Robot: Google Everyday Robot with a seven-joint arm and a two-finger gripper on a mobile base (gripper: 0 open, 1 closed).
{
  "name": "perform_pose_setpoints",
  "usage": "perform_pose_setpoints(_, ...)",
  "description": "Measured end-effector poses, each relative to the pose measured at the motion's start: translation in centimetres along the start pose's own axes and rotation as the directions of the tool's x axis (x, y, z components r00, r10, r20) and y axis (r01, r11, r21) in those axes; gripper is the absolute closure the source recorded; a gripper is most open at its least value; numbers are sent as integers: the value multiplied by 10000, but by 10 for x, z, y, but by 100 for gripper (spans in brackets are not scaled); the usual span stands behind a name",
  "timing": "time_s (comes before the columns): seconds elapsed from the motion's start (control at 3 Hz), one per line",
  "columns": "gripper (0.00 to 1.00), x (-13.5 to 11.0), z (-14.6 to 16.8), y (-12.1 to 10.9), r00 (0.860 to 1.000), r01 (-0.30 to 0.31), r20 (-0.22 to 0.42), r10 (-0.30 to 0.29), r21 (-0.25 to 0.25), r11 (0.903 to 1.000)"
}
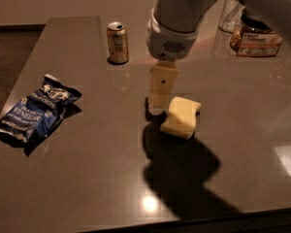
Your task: Pick blue chip bag
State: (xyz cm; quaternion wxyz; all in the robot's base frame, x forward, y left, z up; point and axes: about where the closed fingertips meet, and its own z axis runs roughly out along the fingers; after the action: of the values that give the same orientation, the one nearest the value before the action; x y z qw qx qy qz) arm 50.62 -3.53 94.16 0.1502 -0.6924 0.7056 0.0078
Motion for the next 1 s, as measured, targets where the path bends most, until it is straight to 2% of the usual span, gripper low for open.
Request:
perform_pose_setpoints(0.33, 0, -1, 1, -2, 9999, -81, 117, 82, -75, 9999)
perform_pose_setpoints(0.67, 0, 2, 4, -5, 9983, -384, 410, 403, -457, 9982)
perform_pose_setpoints(1.0, 0, -46, 11, -10, 9931, 233, 1164, -156, -651, 9976)
